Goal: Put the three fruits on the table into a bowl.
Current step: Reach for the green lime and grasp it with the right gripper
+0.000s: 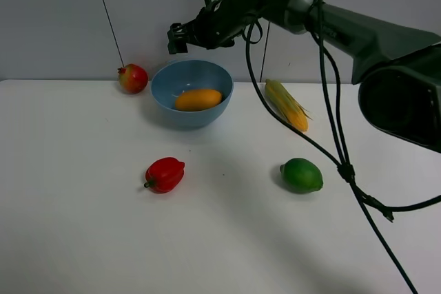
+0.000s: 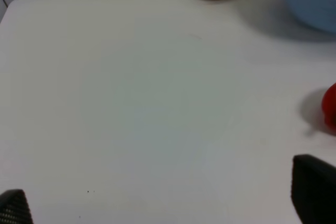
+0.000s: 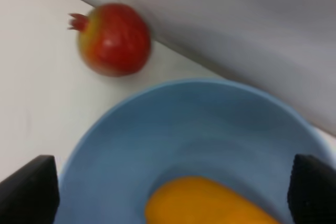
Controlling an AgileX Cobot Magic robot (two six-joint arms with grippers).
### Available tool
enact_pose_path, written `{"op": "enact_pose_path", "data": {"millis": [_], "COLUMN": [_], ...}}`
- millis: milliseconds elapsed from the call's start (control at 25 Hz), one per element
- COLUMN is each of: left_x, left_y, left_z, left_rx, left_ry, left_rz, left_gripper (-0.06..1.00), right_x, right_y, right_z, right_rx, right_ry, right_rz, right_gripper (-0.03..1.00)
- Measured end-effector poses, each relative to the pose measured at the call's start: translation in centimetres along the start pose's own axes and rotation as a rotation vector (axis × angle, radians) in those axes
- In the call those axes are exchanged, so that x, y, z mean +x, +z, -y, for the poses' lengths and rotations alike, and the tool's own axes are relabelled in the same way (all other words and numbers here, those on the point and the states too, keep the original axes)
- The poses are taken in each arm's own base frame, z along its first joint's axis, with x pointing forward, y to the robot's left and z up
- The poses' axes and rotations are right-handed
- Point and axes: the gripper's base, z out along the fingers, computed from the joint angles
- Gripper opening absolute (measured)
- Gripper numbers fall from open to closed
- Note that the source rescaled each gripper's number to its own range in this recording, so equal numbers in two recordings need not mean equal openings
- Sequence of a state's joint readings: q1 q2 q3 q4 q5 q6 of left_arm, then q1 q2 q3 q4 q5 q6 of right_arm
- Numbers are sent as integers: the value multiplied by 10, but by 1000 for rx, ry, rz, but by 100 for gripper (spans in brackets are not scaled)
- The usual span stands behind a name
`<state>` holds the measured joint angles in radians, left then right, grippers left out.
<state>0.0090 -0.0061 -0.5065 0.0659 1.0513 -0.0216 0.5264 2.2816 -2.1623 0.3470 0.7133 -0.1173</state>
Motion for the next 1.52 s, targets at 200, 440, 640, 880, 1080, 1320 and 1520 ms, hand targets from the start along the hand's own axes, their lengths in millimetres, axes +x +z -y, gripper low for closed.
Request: {"op": "enact_pose_path", "data": {"millis": [200, 440, 640, 880, 1080, 1320, 1520], "left_x": [0, 0, 0, 0, 0, 0, 0], "left_y": [0, 0, 0, 0, 0, 0, 0], "left_z": [0, 0, 0, 0, 0, 0, 0], "left_rx": [0, 0, 0, -1, -1, -1, -1], "left_ry": [0, 0, 0, 0, 0, 0, 0], "left_rz": [0, 0, 0, 0, 0, 0, 0], "left_gripper": [100, 100, 100, 100, 100, 100, 100], "right_x": [-23, 8, 78, 163, 216, 225, 226], "right_y": [-70, -111, -116, -132, -135, -134, -133], "right_z": [-24, -26, -14, 0, 14, 33, 56], "right_rx": [49, 128, 157, 185, 234, 278, 322], "right_ry": [-105, -165, -151, -141, -207, -213, -156], "right_rz": [15, -67, -236, -440, -551, -511, -513], "right_gripper": [62, 62, 62, 62, 62, 62, 62]}}
